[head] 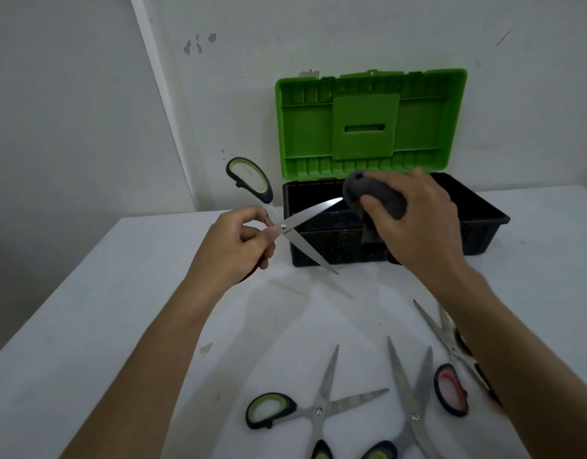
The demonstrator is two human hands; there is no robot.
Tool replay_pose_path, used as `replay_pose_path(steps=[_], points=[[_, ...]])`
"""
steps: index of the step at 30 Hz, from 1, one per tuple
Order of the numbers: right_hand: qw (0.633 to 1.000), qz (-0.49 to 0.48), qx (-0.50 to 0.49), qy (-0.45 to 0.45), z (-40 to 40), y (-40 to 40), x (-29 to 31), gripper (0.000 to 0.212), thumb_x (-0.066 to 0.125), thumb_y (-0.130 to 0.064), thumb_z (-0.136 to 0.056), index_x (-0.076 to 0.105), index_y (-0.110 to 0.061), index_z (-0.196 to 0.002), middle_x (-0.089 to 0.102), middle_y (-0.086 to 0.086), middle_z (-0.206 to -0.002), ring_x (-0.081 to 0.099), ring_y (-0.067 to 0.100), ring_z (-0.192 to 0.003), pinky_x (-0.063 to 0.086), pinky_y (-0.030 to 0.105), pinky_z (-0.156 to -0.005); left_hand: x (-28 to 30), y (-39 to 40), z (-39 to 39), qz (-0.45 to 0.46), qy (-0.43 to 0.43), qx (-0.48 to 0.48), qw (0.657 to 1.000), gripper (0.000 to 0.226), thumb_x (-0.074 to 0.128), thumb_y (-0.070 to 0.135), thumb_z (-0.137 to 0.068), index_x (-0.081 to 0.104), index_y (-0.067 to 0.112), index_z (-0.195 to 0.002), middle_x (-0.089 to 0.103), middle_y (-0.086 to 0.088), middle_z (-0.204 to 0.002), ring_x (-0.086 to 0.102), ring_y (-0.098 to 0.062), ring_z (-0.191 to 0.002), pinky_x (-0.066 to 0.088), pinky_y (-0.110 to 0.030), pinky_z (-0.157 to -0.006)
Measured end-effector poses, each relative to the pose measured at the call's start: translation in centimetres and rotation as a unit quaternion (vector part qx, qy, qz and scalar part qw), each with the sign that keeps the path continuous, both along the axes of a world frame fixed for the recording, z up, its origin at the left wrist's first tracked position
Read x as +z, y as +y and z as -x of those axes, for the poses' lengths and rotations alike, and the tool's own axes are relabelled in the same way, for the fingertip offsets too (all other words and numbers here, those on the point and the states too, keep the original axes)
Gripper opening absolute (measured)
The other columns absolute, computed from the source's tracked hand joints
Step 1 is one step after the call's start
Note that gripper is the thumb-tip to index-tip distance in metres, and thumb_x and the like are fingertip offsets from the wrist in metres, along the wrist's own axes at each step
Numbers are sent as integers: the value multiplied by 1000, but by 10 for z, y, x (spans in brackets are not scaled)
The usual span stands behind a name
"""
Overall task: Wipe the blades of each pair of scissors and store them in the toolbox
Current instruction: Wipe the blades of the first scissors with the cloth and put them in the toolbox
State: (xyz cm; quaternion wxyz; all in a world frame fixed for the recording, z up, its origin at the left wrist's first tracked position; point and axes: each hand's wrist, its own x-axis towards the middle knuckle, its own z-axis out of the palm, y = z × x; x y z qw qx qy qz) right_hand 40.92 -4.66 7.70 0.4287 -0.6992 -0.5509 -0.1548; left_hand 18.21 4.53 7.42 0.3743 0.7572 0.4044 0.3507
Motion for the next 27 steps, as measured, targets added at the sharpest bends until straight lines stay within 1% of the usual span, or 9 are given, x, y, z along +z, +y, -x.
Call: replay_pose_path(steps=[2, 5, 9, 11, 14, 18, 23, 25, 27], points=[[998, 0, 54, -10, 12, -5, 5, 39, 63, -43, -91, 62, -36, -129, 53, -3, -95, 51, 12, -81, 39, 22, -65, -1, -2, -5, -6, -1, 6, 1000, 10, 62, 23, -95, 63, 17, -88, 65, 1, -55, 59, -16, -50, 44, -31, -61], [990, 52, 120, -61, 43, -7, -2, 43, 62, -51, -88, 59, -43, -130, 49, -9, -92, 53, 12, -78, 42, 28, -64, -2, -8, -11, 5, 1, 6, 1000, 11, 61, 21, -95, 62, 18, -84, 66, 0, -56, 59, -18, -50, 44, -34, -60], [996, 69, 41, -48, 29, 0, -8, 43, 62, -52, -88, 55, -48, -131, 47, -8, -93, 60, 22, -83, 47, 34, -68, -1, -8, -9, 48, -10, 9, 999, 12, 62, 17, -95, 63, 13, -84, 64, 0, -55, 58, -21, -50, 43, -35, -62], [998, 51, -11, -38, 11, -3, -1, 42, 64, -47, -89, 58, -44, -130, 47, -7, -95, 60, 25, -86, 41, 32, -68, 0, -6, -7, 71, -32, 12, 997, 10, 63, 15, -95, 64, 11, -86, 63, -1, -55, 57, -21, -50, 44, -36, -64], [999, 12, 33, -35, 11, -10, 9, 41, 64, -47, -89, 61, -41, -130, 50, -8, -94, 56, 17, -84, 42, 32, -69, 1, -4, -6, 74, -49, 30, 996, 12, 61, 13, -95, 63, 11, -84, 63, 1, -55, 56, -18, -48, 46, -36, -65], [985, 75, 130, -85, 43, -11, 8, 43, 62, -53, -88, 58, -47, -130, 45, -15, -90, 53, 11, -80, 42, 31, -64, 2, -6, -4, 79, -65, 33, 994, 16, 61, 13, -95, 62, 12, -80, 62, 1, -54, 56, -16, -46, 47, -33, -62], [965, 193, 66, -165, 32, -13, 8, 34, 63, -48, -85, 62, -50, -119, 44, -12, -91, 59, 19, -81, 39, 31, -65, 4, -3, 4, 50, -78, 54, 994, 11, 62, 13, -94, 61, 12, -84, 63, 0, -56, 57, -18, -47, 46, -33, -62], [964, 190, 44, -181, 29, -17, 10, 32, 62, -46, -84, 64, -49, -116, 46, -12, -90, 59, 19, -76, 39, 30, -62, 4, 2, 8, 59, -83, 62, 993, 10, 62, 15, -95, 61, 11, -85, 63, 1, -55, 57, -17, -47, 46, -33, -63], [975, 142, 49, -166, 33, -21, 12, 34, 64, -47, -84, 64, -48, -118, 47, -12, -90, 59, 21, -73, 42, 31, -60, 5, 5, 9, 51, -79, 61, 994, 11, 63, 17, -95, 61, 12, -85, 63, 2, -56, 58, -17, -48, 47, -33, -64]])
